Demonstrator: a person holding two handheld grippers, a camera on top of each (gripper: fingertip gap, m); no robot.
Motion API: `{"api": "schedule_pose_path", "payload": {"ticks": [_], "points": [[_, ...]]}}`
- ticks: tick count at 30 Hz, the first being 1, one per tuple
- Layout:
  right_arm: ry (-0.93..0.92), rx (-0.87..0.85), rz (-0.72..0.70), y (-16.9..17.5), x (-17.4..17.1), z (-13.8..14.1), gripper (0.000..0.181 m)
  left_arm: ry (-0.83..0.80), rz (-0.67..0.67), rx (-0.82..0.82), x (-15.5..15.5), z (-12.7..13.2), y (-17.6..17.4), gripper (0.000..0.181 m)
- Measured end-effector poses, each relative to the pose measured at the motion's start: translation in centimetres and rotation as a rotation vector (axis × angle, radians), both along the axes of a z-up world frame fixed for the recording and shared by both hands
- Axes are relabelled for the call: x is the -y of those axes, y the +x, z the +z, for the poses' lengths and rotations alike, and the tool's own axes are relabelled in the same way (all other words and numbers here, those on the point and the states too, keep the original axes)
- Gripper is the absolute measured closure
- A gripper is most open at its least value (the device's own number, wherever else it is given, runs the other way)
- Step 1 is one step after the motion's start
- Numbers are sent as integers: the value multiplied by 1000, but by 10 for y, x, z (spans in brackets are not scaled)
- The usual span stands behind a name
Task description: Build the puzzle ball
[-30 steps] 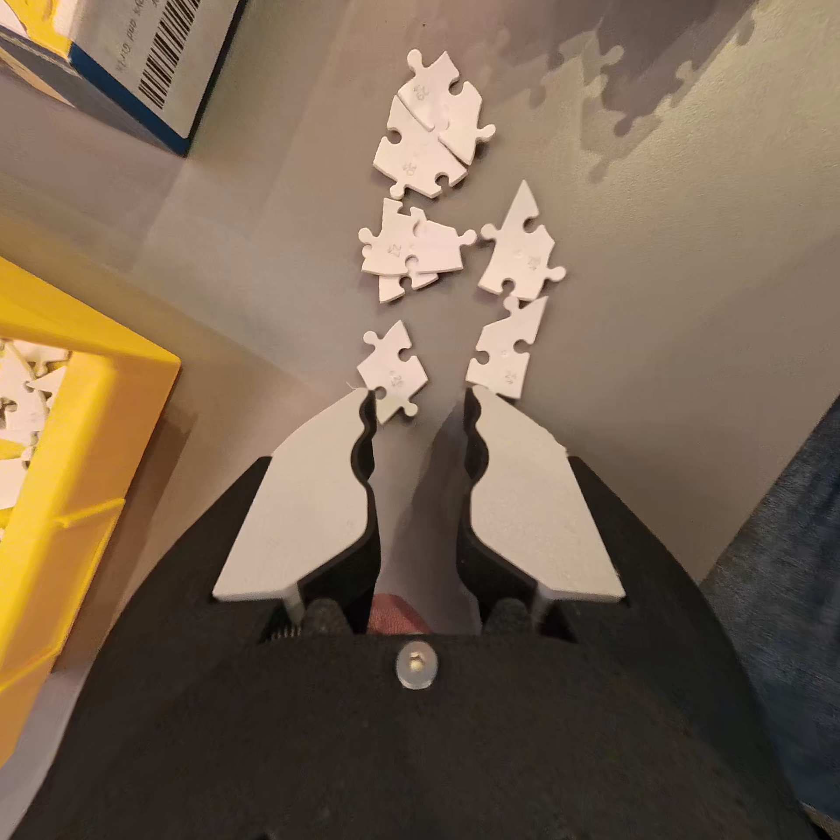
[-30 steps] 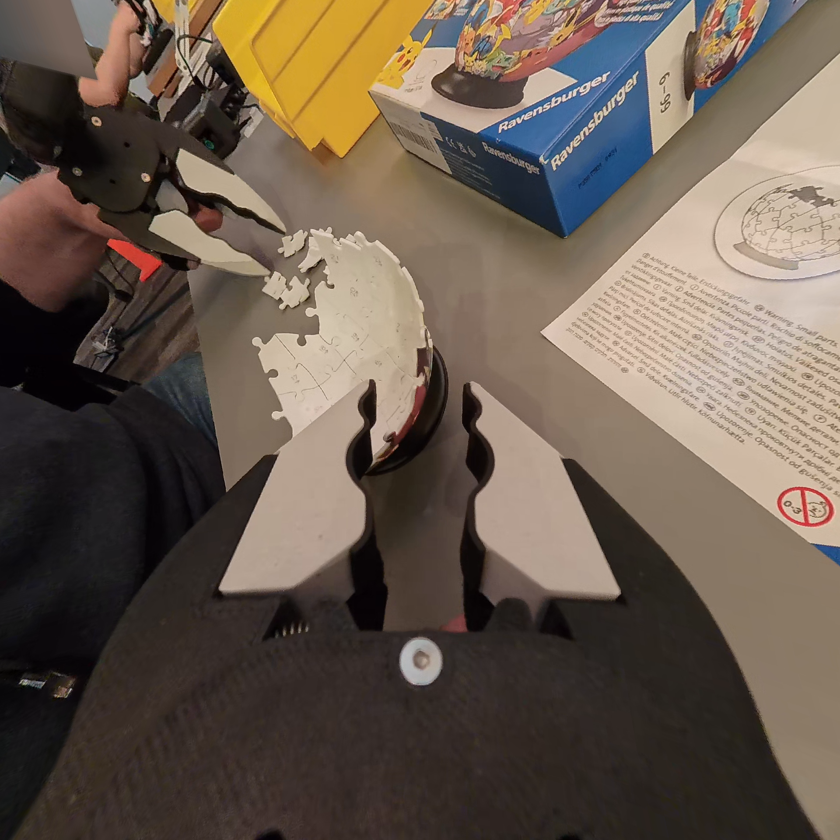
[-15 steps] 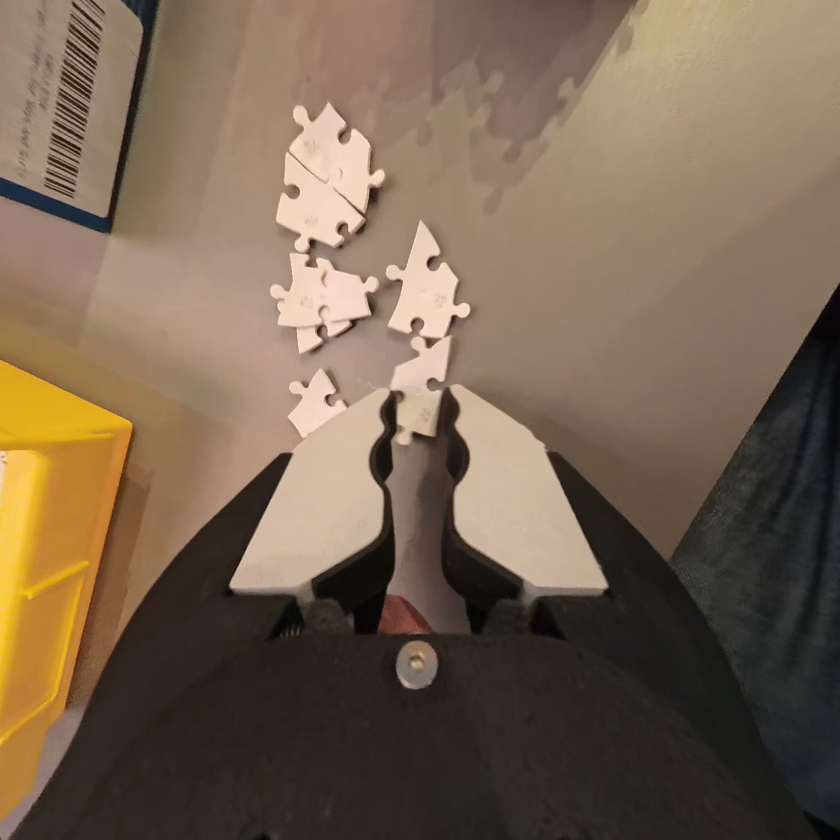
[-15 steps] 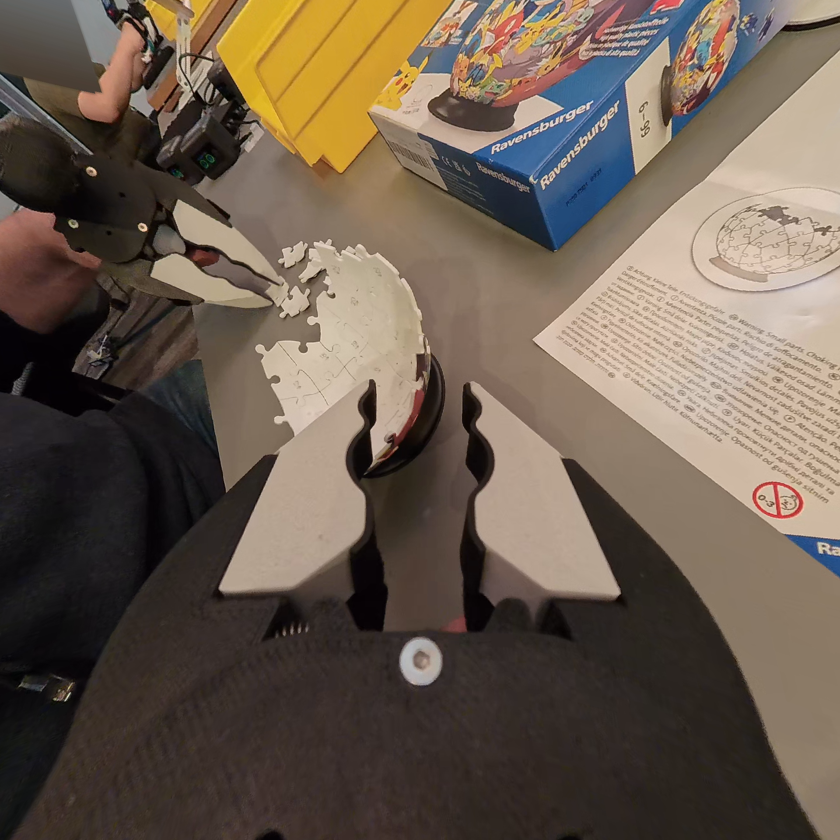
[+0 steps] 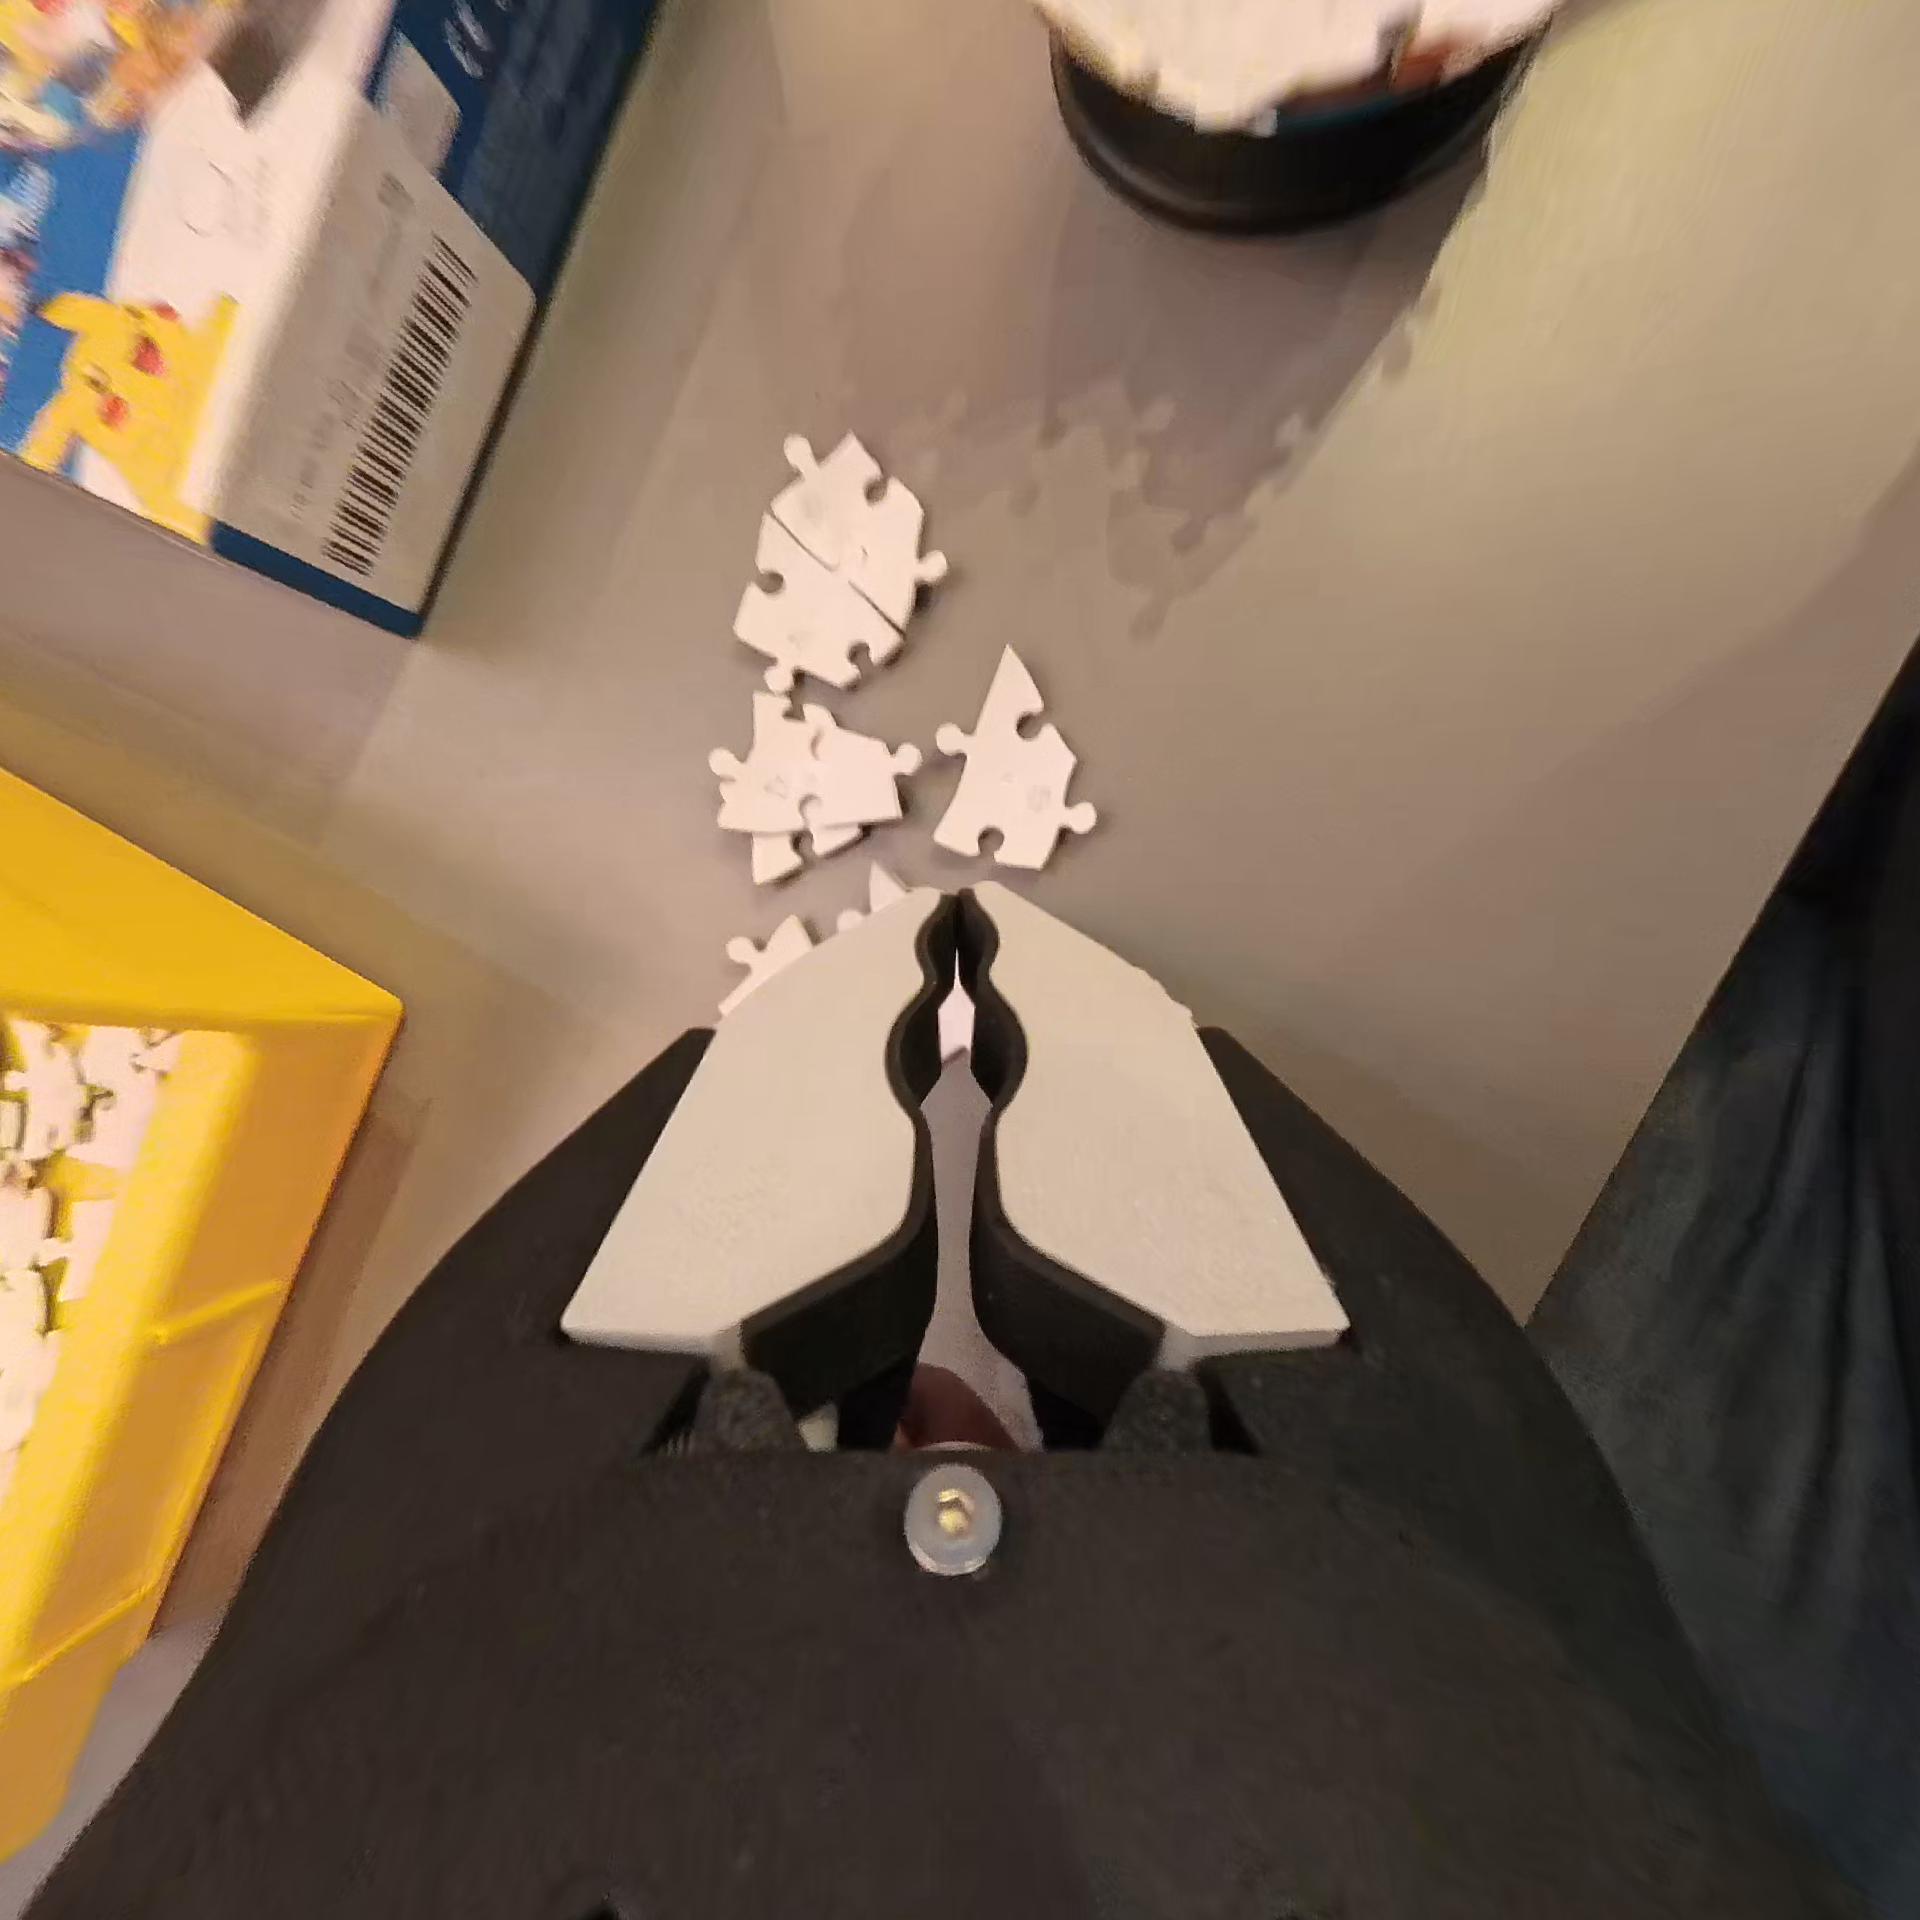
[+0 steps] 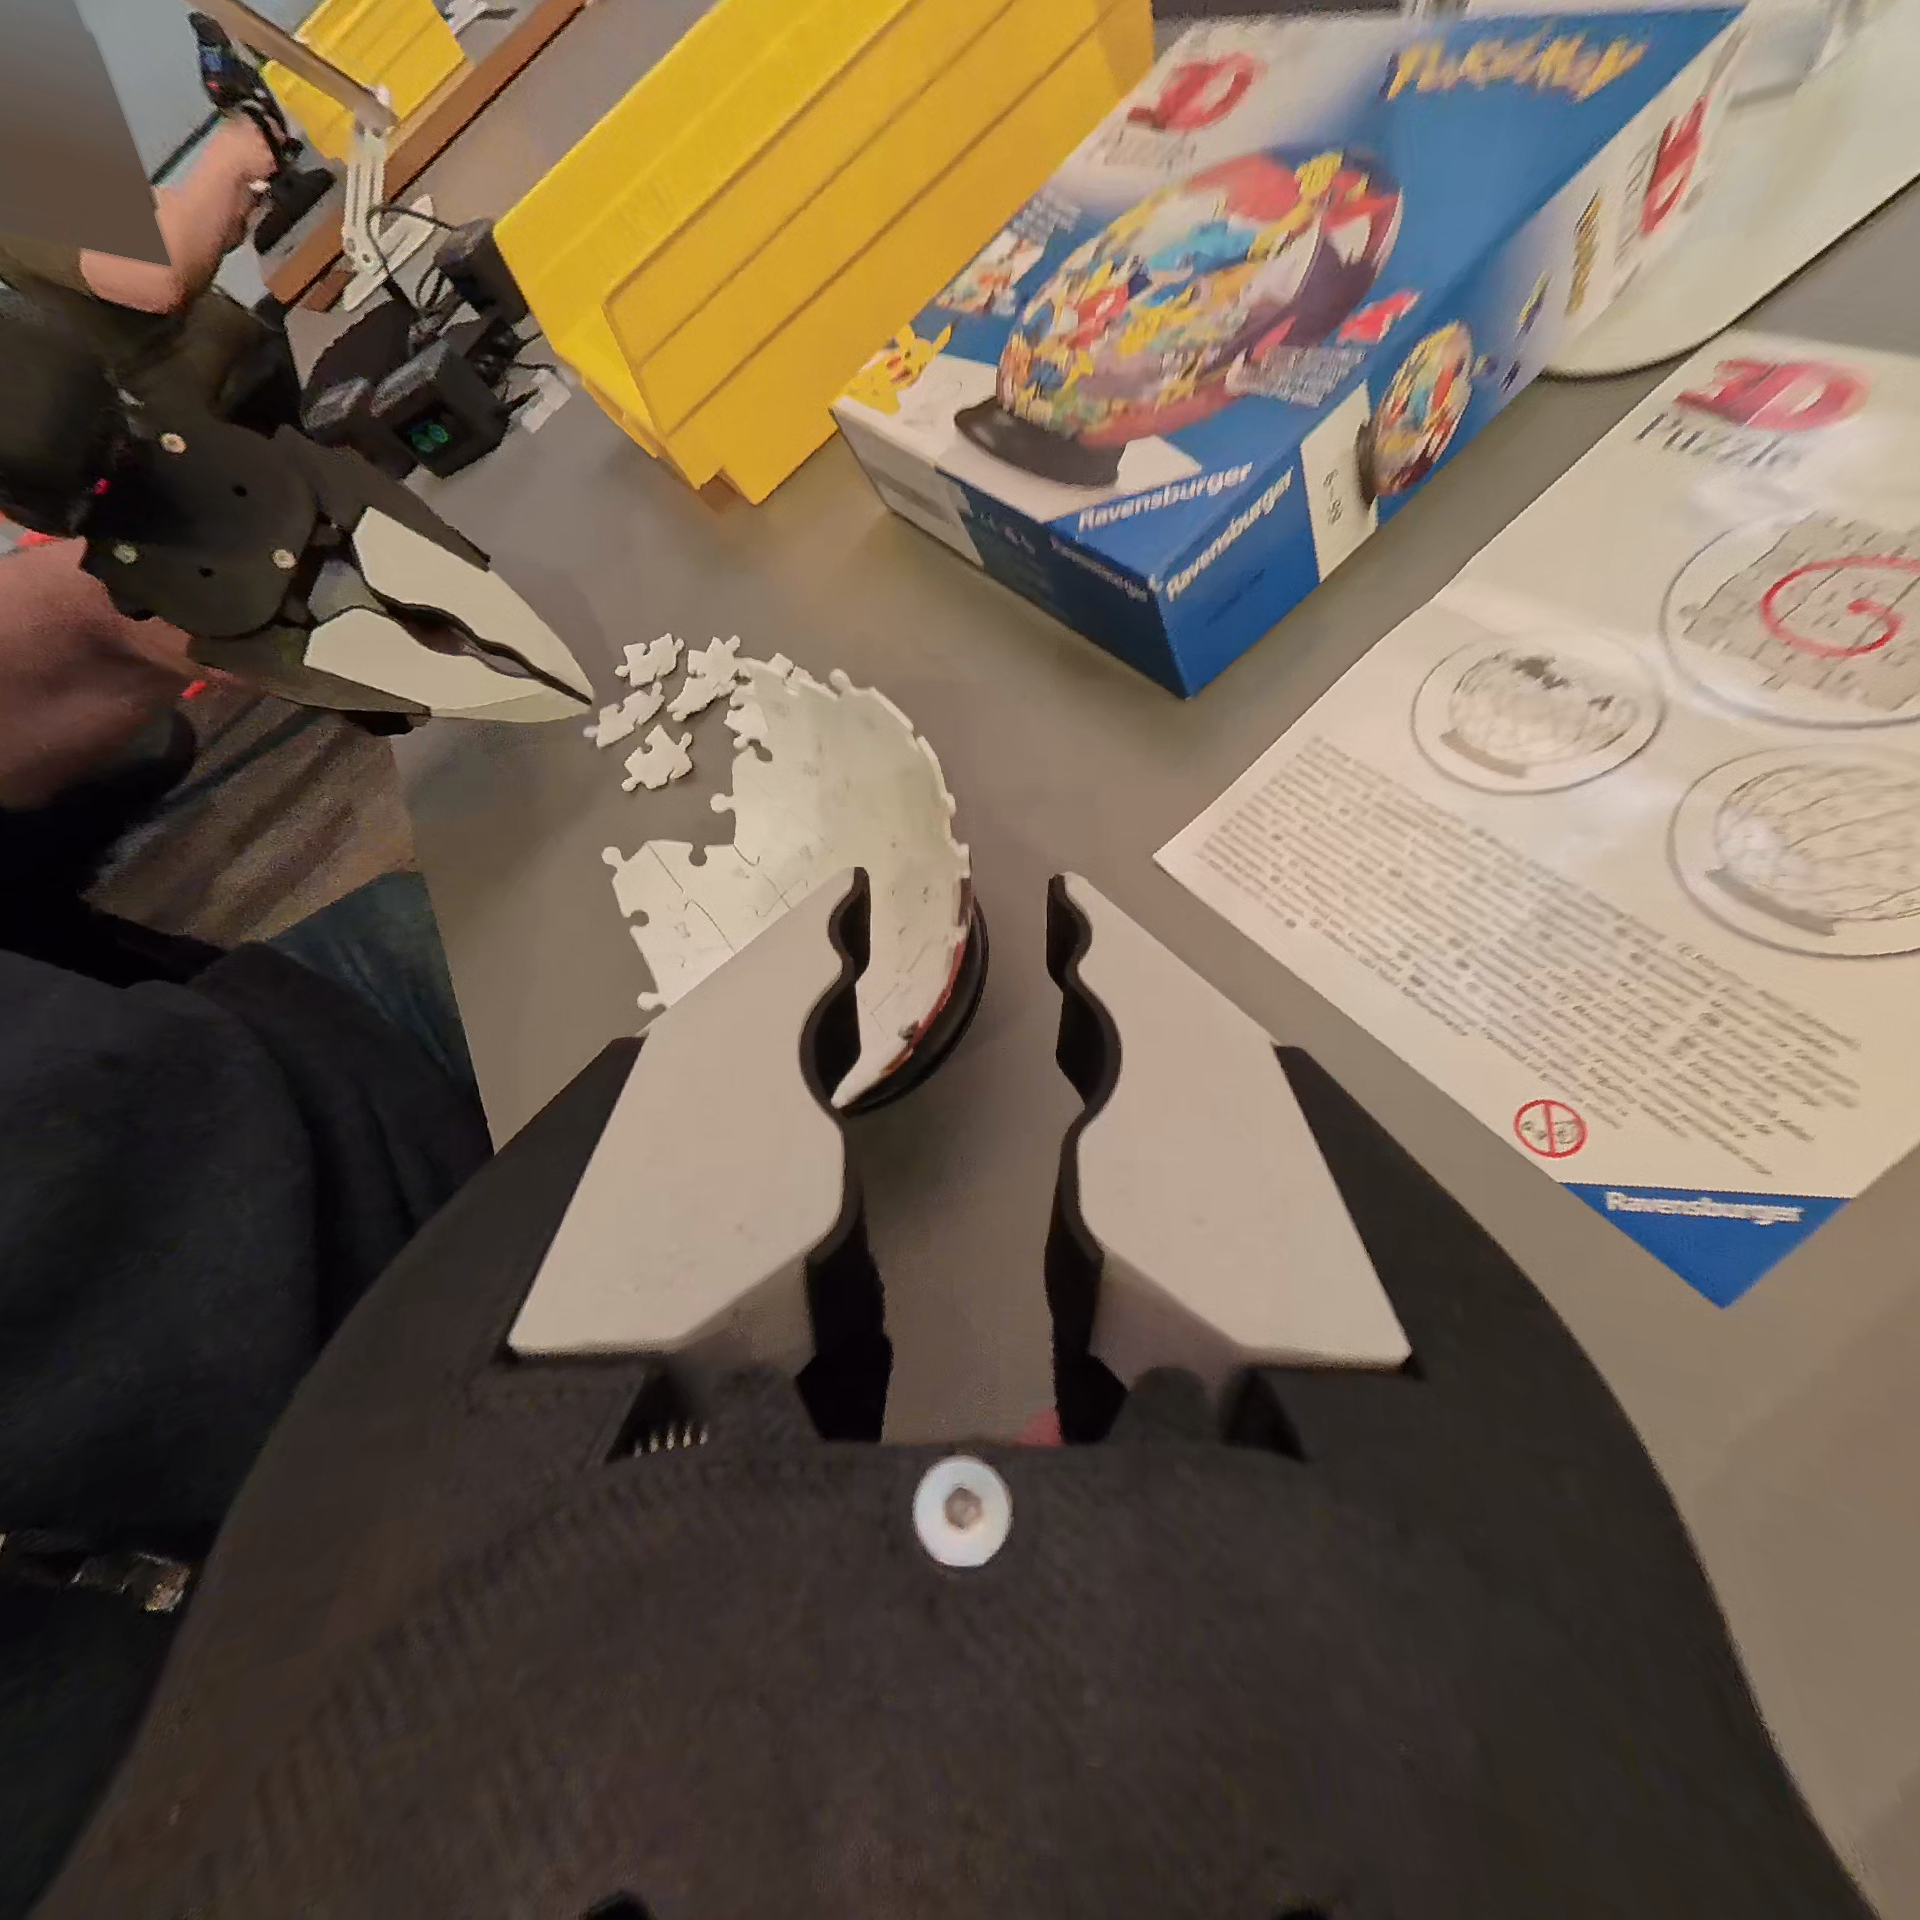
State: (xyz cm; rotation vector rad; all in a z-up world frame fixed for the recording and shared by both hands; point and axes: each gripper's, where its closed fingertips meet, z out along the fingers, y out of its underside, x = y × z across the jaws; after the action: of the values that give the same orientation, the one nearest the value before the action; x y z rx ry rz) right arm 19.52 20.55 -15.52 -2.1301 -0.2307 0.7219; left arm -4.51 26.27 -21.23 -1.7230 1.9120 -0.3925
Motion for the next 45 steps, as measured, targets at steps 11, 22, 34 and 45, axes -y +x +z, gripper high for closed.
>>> {"api": "schedule_pose_path", "payload": {"ticks": [11, 22, 34, 45], "points": [[18, 34, 209, -93, -4, 43, 146, 269, -75, 264, 14, 63, 66, 181], [2, -15, 199, -89, -4, 32, 147, -3, -38, -55, -6, 3, -21, 144], [5, -45, 172, -82, -2, 32, 147, -106, 8, -58, -10, -23, -12, 161], [14, -50, 171, -79, -3, 34, 147, -47, -3, -4, -16, -12, -10, 177]]}}
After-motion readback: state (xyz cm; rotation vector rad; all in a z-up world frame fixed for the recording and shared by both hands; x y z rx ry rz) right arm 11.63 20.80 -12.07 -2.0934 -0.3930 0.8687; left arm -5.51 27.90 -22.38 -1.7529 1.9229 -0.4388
